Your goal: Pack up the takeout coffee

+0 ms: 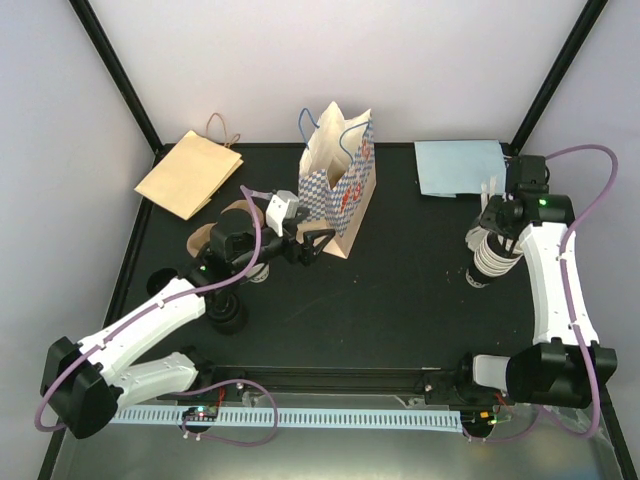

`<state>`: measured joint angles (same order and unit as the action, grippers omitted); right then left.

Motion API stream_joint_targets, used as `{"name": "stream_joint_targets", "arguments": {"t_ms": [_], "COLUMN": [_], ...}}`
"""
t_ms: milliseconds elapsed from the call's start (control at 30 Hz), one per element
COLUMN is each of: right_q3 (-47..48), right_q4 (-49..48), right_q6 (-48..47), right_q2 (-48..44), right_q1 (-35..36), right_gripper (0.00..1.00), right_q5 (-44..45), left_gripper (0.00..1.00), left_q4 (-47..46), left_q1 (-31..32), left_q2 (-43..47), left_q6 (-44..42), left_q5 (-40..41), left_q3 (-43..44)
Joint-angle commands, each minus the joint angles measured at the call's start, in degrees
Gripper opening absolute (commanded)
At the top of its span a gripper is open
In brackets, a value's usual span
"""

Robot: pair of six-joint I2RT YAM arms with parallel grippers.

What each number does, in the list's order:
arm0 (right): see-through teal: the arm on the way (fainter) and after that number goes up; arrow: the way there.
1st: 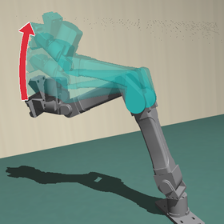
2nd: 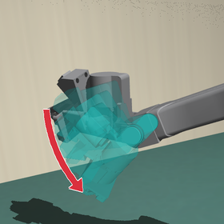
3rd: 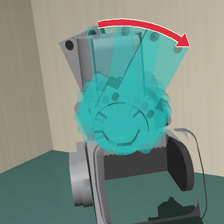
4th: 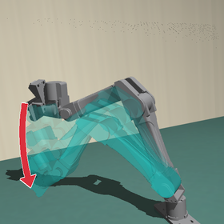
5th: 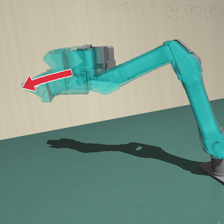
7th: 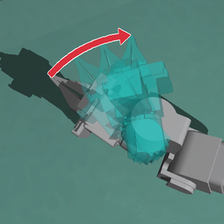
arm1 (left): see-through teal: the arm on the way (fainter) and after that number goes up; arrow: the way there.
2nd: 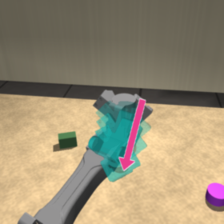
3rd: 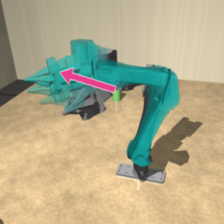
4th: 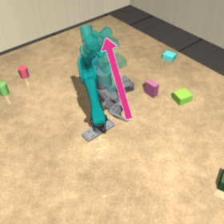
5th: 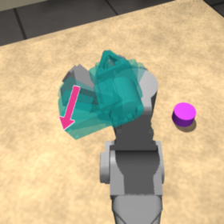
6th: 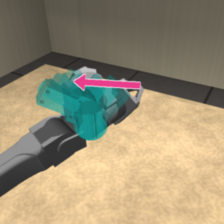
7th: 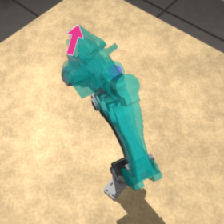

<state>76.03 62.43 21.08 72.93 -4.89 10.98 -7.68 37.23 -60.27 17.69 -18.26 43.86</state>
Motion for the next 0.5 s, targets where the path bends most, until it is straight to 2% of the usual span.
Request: {"name": "stream_joint_targets", "arguments": {"t_ms": [0,300,367,467], "right_q3": [4.81,26.05,29.70,32.94], "right_q4": [4.13,16.66,18.61,20.11], "right_q6": [-0.03,-0.28,-0.65,-0.28], "right_q2": [0.04,0.69,1.57,3.84], "right_q1": [0.94,6.92,11.11,21.63], "right_gripper": [0.03,0.03,0.03,0.01], "right_q5": [1.60,5.85,6.96,10.89], "left_gripper": [0.99,0.99,0.99,0.99], "left_q4": [1.46,3.41,3.81,4.72], "left_q1": [0.37,0.44,0.40,0.38], "left_q2": [-0.08,1.00,2.28,4.46], "left_q6": [-0.86,-0.21,-0.14,0.17], "left_q5": [-1.23,0.23,1.93,7.36], "left_q3": [3.07,4.21,3.81,3.20]}}
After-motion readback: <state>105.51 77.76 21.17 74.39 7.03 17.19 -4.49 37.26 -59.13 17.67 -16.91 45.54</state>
